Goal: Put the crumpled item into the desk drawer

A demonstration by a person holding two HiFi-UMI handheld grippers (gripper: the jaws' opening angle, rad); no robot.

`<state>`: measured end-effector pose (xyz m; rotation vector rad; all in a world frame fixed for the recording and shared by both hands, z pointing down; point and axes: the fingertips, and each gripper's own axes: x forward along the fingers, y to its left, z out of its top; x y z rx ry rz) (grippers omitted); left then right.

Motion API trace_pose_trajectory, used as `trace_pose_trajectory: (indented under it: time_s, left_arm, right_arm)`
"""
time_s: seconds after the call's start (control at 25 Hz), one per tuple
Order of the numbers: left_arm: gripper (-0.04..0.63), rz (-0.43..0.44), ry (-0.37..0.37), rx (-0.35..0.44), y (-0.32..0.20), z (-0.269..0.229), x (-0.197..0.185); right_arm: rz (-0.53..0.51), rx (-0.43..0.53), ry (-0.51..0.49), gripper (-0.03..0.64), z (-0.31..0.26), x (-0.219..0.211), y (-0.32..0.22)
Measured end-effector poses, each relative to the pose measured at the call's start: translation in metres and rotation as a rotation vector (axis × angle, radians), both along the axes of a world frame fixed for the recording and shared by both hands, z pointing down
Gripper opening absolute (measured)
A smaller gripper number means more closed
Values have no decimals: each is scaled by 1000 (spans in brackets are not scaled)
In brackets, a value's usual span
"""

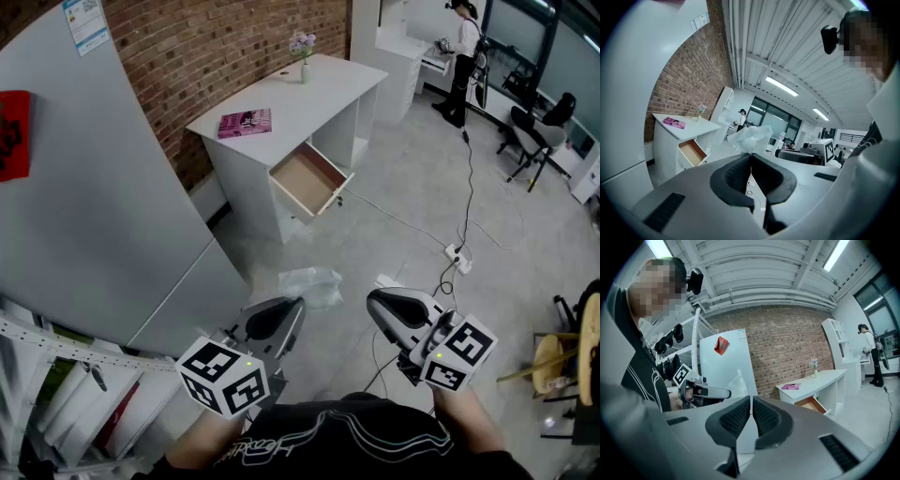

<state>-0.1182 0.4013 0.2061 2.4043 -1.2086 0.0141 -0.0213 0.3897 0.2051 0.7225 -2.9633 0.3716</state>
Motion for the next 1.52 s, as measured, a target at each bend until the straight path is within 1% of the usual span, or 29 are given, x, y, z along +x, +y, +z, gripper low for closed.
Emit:
trace_pose_trajectory:
  time_s: [0.12, 0.4, 0.52, 0.68, 0.88, 1.0, 1.12, 1.28, 1.4, 1.52]
  left_arm:
    - [23, 1, 18, -1, -1, 2, 3]
    - [23, 9, 24, 6, 3, -1, 4]
    - [23, 1, 25, 14, 6, -2, 1]
    - [23, -13, 18, 17, 5, -3, -2]
    - [23, -15, 9, 38, -6, -11, -2]
    - [23, -20, -4, 49, -22, -13, -1]
    - [23, -25, -12, 55, -44, -5, -2]
    - [23, -28, -22, 35, -81, 6, -3]
    - [23, -19, -17, 13, -119, 7, 12]
    - [23, -13, -24, -25, -175, 19, 21]
  right_arm:
    - [6, 3, 24, 49, 2, 3, 1]
    - [8, 10, 28, 49, -3, 4, 8]
    - [7, 32, 16, 49, -9, 2, 11]
    - [3, 34, 18, 49, -9, 1, 7]
    - [3, 40, -1, 49, -14, 4, -8]
    - [9, 56, -22, 49, -17, 6, -27]
    - [15, 63, -36, 49, -8, 8, -53]
    - [31, 45, -46, 49, 5, 12, -96]
    - [33, 31, -52, 49, 3, 28, -137]
    - [42, -7, -50, 49, 19, 39, -190]
